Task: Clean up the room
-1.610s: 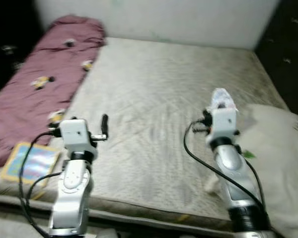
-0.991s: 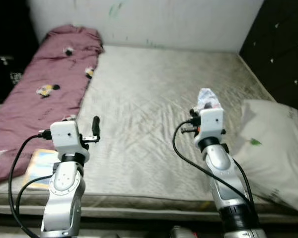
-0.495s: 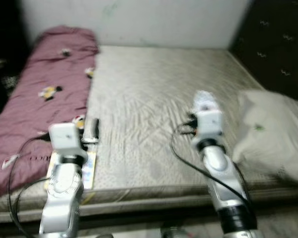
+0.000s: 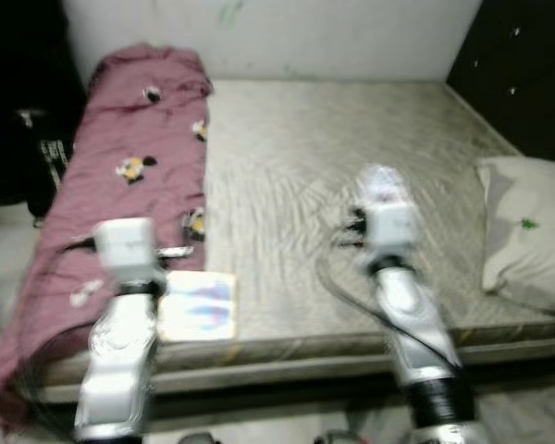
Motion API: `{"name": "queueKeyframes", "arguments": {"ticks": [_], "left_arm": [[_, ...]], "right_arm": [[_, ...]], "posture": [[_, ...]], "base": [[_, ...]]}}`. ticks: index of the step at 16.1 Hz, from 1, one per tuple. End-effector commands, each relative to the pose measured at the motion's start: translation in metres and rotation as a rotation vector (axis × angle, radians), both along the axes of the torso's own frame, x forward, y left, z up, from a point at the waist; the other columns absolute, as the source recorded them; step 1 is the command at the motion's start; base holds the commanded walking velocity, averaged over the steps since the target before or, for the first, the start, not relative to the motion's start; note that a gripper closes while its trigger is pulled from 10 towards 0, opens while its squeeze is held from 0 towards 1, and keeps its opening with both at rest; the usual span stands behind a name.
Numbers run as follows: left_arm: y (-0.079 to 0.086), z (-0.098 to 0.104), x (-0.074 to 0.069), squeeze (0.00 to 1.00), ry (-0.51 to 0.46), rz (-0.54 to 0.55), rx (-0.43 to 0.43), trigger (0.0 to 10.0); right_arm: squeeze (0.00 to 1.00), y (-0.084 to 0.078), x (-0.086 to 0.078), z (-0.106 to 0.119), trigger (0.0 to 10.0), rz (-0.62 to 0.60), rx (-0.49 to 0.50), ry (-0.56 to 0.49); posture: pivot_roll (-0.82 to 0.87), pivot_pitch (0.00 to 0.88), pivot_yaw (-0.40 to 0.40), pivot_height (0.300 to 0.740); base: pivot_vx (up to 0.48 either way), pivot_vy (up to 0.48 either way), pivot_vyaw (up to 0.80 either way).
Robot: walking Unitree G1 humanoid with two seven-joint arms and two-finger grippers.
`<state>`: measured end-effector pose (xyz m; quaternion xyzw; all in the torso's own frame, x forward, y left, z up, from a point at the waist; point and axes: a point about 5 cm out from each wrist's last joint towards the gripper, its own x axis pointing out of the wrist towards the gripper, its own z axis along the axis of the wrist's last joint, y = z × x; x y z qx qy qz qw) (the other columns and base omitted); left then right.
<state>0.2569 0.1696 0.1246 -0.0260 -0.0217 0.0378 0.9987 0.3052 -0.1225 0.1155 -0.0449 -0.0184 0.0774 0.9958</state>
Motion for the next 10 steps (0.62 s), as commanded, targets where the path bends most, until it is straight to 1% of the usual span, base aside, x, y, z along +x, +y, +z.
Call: {"name": "queueKeyframes", "arguments": {"ticks": [1,3,9,10], "left_arm": [[-0.0108,-0.0004,0.0002,0.0,0.002,-0.029,-0.022,10.0],[-0.0115,-0.0015,-0.0008,0.0,0.005,-0.029,-0.022,10.0],[-0.0096,0.0001,0.0007,0.0,-0.001,-0.021,-0.02,10.0],[-0.0098,-0.0001,-0.0001,0.0,0.0,-0.022,-0.02,10.0]], "right_arm": [[0.0,-0.0114,0.0013,0.0045,10.0,-0.027,-0.013,-0.019],[0.0,-0.0116,0.0021,0.0048,10.0,-0.024,-0.012,-0.021],[0.0,-0.0044,0.0028,0.0066,10.0,0.016,-0.032,-0.034],[0.0,-0.0038,0.0027,0.0069,10.0,0.019,-0.034,-0.037]], "posture": [[-0.03,0.0,-0.007,0.74],[-0.03,0.0,-0.008,0.74],[-0.02,0.0,-0.013,0.74],[-0.02,0.0,-0.011,0.74]], "base": [[0.0,0.469,0.0],[0.0,0.469,0.0],[0.0,0.469,0.0],[0.0,0.469,0.8]]}}
